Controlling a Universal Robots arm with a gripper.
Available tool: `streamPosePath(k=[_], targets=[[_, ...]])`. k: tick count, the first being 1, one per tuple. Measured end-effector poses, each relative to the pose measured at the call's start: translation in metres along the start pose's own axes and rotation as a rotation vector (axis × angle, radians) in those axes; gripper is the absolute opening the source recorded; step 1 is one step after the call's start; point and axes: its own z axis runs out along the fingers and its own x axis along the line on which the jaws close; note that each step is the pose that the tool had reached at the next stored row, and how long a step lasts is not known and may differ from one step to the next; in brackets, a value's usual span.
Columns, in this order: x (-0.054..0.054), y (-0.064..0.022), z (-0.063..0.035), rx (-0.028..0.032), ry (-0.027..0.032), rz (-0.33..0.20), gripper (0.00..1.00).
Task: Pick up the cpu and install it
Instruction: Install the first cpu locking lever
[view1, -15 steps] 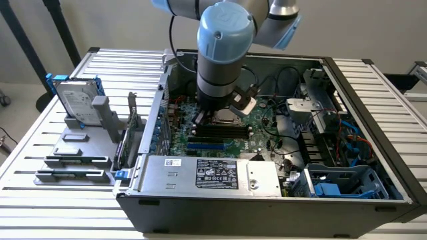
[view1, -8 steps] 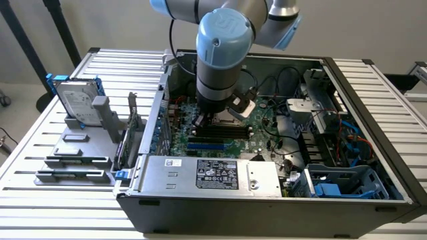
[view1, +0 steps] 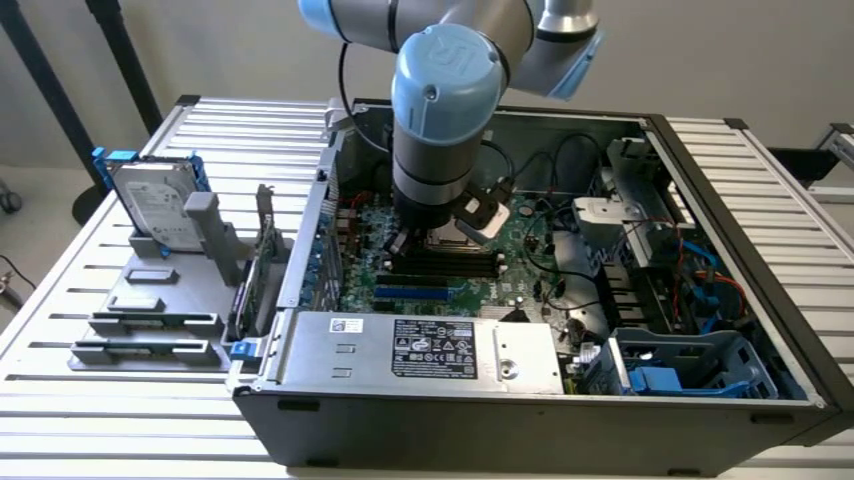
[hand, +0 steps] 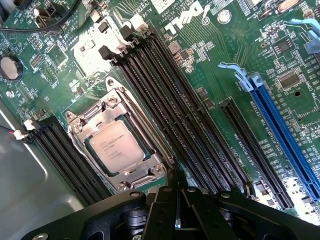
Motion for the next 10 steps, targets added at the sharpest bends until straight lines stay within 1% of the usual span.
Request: streamPosePath(k=[2, 5, 7, 9, 10], targets=[[-0.0001, -0.0001, 0.0, 0.0002, -0.0002, 0.0, 0.11], [-0.0001, -0.0001, 0.0001, 0.0033, -0.0025, 0.002, 0.11], [-0.0001, -0.0001, 0.0002, 0.0056, -0.0055, 0.003, 0.11], [-0.0001, -0.0001, 0.0001, 0.0058, -0.0081, 0.004, 0.11], [0.0, -0.0001, 0.0001, 0.005, -0.0105, 0.004, 0.11]])
